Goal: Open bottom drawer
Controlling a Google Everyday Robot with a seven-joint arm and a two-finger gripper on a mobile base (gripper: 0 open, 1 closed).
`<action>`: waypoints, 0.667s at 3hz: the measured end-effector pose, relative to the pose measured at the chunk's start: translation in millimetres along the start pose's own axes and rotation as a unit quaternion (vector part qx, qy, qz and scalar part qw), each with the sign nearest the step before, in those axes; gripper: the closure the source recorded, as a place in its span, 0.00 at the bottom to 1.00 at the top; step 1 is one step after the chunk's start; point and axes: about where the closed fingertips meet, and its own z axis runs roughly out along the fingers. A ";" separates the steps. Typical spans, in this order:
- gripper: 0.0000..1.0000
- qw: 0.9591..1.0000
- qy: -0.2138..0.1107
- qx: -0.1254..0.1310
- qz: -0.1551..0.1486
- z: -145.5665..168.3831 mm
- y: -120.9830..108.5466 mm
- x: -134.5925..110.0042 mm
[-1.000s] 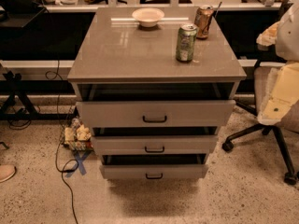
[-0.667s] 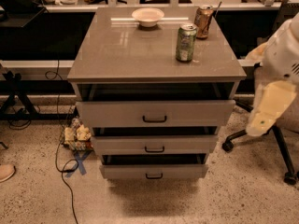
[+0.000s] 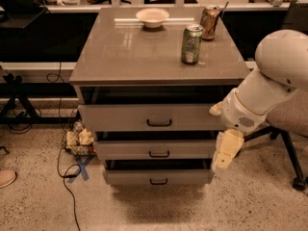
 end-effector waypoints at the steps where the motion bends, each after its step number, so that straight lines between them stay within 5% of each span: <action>1: 0.00 1.000 0.000 0.000 0.000 0.0 0.0 0.0; 2: 0.00 1.000 0.000 -0.005 0.010 13.8 -7.5 30.3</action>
Offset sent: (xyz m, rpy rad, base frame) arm 0.0054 -0.0621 -0.0616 0.0089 0.0427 -0.0397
